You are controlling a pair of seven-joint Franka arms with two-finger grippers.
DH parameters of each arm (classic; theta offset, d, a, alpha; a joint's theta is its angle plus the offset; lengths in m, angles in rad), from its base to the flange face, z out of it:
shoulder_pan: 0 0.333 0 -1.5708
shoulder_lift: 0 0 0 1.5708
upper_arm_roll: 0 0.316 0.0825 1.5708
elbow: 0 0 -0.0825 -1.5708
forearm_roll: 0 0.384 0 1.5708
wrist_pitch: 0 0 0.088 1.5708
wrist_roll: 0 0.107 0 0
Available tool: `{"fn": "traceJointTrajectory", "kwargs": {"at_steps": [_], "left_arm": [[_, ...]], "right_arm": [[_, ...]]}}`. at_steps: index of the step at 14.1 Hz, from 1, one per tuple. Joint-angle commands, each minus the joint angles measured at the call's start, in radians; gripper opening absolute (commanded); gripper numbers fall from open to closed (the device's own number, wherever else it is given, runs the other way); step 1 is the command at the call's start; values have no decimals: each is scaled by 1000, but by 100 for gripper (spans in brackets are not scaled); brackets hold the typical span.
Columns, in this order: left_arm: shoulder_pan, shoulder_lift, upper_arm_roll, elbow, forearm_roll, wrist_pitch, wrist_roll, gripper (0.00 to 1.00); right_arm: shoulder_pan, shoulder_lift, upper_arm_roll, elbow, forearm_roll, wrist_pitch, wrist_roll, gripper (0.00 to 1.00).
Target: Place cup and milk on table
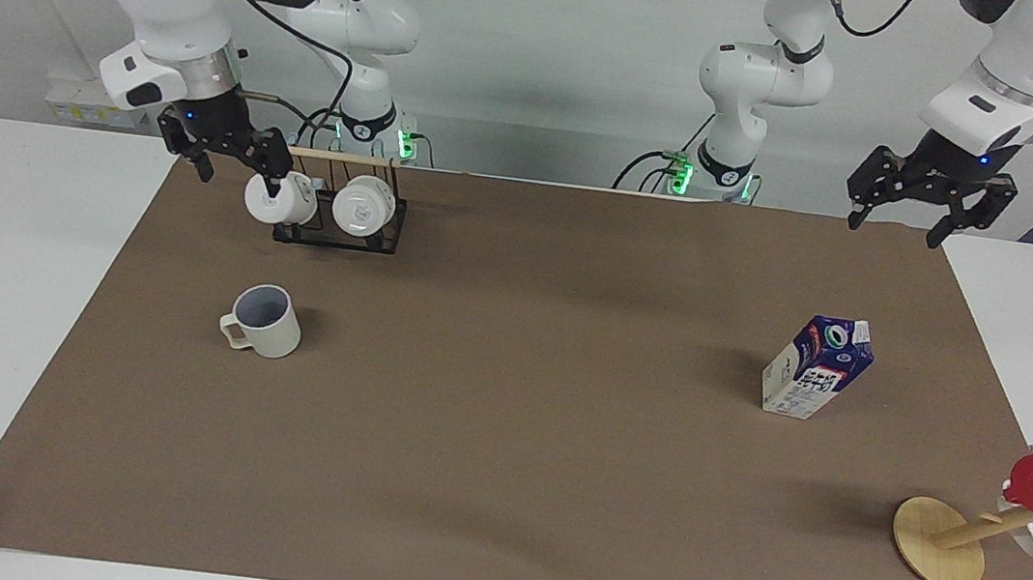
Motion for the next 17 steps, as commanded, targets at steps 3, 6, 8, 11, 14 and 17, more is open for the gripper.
{"fn": "traceJointTrajectory", "kwargs": {"at_steps": [3, 6, 8, 11, 14, 17], "left_arm": [[-9, -9, 5, -1, 8, -4, -14, 100], [-9, -9, 5, -1, 8, -4, -14, 100], [-9, -9, 5, -1, 8, -4, -14, 100], [-9, -9, 5, -1, 8, -4, -14, 100], [-9, -9, 5, -1, 8, -4, -13, 100], [-9, -9, 5, -1, 8, -6, -11, 100]], "right_arm": [[17, 94, 4, -101, 12, 212, 7, 100], [22, 123, 4, -186, 10, 352, 6, 100], [20, 150, 4, -208, 10, 395, 7, 100], [20, 164, 4, -237, 9, 430, 6, 100], [20, 204, 4, -286, 9, 549, -2, 100], [19, 210, 4, -301, 9, 567, -9, 100]]}}
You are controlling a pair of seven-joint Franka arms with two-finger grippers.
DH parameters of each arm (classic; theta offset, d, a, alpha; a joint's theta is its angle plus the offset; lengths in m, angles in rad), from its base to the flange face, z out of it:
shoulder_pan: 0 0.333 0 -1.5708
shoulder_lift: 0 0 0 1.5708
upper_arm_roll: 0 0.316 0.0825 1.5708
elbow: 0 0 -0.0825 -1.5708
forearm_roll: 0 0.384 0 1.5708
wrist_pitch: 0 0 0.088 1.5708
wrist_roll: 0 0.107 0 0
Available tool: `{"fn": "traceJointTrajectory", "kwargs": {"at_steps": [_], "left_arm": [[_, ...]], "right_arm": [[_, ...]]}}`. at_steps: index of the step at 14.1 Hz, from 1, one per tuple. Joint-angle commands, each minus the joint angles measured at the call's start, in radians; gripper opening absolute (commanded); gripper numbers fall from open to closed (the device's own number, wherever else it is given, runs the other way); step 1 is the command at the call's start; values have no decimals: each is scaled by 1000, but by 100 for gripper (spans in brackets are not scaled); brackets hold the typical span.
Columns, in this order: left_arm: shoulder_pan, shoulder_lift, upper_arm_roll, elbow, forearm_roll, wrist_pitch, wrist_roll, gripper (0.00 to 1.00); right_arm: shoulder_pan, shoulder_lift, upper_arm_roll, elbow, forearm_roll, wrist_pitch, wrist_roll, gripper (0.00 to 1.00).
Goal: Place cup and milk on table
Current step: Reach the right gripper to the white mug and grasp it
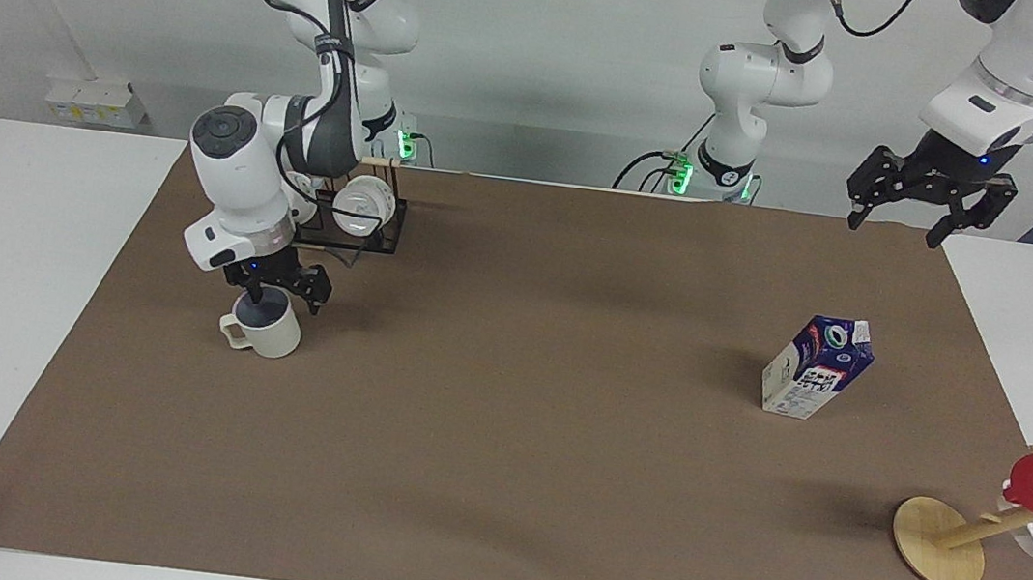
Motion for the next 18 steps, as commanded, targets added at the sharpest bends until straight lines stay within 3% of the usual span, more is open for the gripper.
{"fn": "traceJointTrajectory", "kwargs": {"at_steps": [1, 3, 7, 11, 14, 18], "left_arm": [[-9, -9, 5, -1, 8, -6, -11, 100], [-9, -9, 5, -1, 8, -6, -11, 100], [-11, -9, 5, -1, 8, -4, -11, 100], [-11, -10, 5, -3, 8, -4, -12, 100], [-11, -16, 5, -11, 8, -3, -12, 100], [-11, -16, 5, -11, 8, -1, -12, 100]], "right_arm": [[-4, -6, 0, -17, 8, 21, -9, 91], [-6, -7, 0, -17, 8, 21, -8, 53], [-3, -6, 2, -16, 8, 12, -2, 0], [-3, -1, 2, -8, 7, 3, -12, 0], [-1, -6, 8, 9, 1, -18, -123, 0], [49, -4, 19, 131, 2, -242, -328, 0]]}}
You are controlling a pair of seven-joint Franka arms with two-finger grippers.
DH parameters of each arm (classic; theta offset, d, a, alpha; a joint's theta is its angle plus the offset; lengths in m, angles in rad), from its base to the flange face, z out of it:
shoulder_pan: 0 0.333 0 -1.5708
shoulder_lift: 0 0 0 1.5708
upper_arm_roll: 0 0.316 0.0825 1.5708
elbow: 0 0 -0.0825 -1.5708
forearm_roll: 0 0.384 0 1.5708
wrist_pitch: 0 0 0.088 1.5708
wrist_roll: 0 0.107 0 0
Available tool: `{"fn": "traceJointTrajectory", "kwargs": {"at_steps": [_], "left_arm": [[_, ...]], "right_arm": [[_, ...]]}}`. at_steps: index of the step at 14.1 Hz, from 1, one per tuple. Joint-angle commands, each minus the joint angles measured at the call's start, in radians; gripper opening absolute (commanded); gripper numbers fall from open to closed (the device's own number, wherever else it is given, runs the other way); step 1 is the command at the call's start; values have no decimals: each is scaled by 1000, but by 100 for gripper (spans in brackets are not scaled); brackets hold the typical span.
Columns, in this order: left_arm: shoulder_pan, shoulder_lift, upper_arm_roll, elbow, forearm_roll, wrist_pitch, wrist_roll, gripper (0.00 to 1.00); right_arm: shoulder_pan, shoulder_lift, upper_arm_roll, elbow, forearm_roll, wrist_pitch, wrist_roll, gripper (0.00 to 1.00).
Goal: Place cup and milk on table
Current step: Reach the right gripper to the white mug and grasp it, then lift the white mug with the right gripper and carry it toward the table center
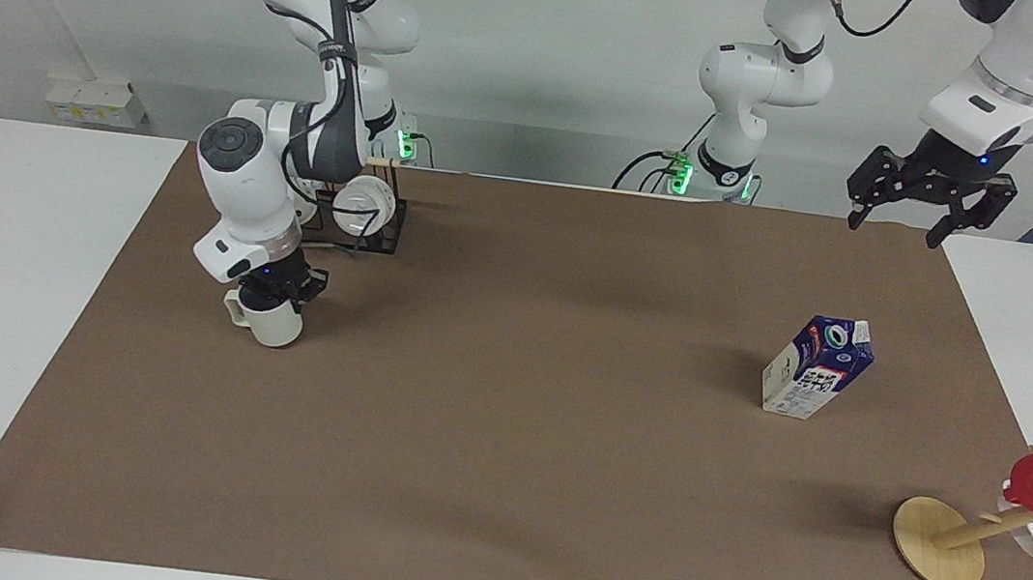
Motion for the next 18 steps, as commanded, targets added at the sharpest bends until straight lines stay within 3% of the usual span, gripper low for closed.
{"fn": "traceJointTrajectory", "kwargs": {"at_steps": [1, 8, 11, 18], "left_arm": [[-11, -16, 5, -11, 8, -1, -12, 100], [-11, -16, 5, -14, 8, -1, -11, 100], [-11, -16, 5, -14, 8, 0, -9, 100], [-9, -16, 5, -14, 8, 0, -9, 100]], "right_arm": [[45, -2, 7, 80, 5, -121, -93, 0], [175, -8, 27, 157, 12, -158, -106, 0], [246, -8, 30, 164, 86, -136, -98, 0], [375, 27, 49, 166, 89, -64, -26, 0]]}}
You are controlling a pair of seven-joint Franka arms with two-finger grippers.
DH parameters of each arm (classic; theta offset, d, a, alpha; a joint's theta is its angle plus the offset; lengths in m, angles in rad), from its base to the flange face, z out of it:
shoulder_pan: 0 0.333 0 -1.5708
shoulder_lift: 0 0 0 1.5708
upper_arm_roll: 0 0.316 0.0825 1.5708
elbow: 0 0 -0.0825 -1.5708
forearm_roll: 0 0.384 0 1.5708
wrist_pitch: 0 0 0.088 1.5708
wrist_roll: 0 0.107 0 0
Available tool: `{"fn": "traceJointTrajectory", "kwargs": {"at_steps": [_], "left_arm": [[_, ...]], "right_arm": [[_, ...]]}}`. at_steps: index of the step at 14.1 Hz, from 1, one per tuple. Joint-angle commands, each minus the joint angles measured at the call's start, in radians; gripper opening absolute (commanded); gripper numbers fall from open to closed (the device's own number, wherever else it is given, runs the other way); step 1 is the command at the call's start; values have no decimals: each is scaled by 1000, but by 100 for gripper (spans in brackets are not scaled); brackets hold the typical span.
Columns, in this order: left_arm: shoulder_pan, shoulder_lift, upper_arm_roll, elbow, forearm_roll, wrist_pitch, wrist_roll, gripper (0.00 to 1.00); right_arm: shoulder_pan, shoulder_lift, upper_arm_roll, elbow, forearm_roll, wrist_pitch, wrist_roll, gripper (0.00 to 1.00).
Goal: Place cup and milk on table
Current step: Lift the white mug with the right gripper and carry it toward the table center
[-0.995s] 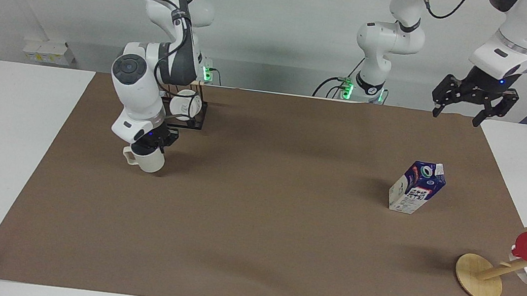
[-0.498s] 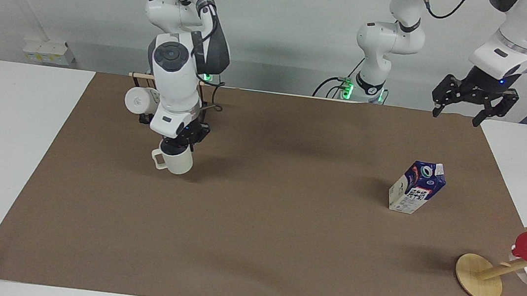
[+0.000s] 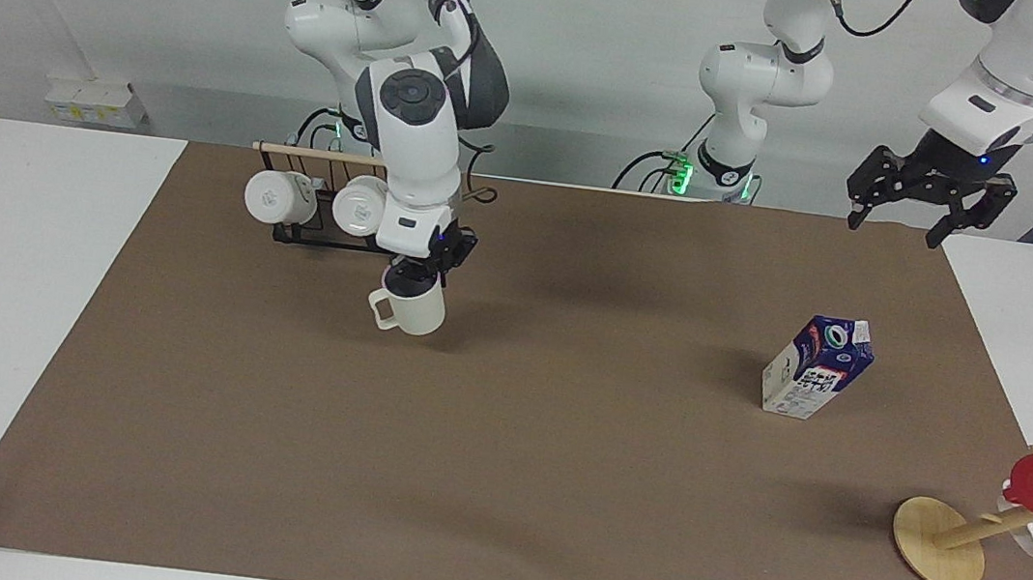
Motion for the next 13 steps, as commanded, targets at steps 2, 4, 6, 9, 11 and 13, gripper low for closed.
{"fn": "traceJointTrajectory", "kwargs": {"at_steps": [2, 4, 6, 9, 11, 13], "left_arm": [[-9, -16, 5, -14, 8, 0, -8, 100], [-9, -16, 5, -14, 8, 0, -8, 100], [-9, -16, 5, -14, 8, 0, -8, 100], [-7, -16, 7, -14, 8, 0, -6, 100], [-7, -16, 7, -14, 8, 0, -6, 100], [-7, -16, 7, -14, 8, 0, -6, 100]], "right_arm": [[68, 45, 5, -7, 15, 79, 21, 0], [100, 68, 6, -4, 13, 104, 22, 0], [142, 98, 5, -4, -8, 147, 59, 0], [159, 105, 5, -4, -57, 173, 64, 0], [180, 127, 5, 1, -74, 194, 87, 0], [213, 145, 5, 4, -137, 194, 131, 0]]}}
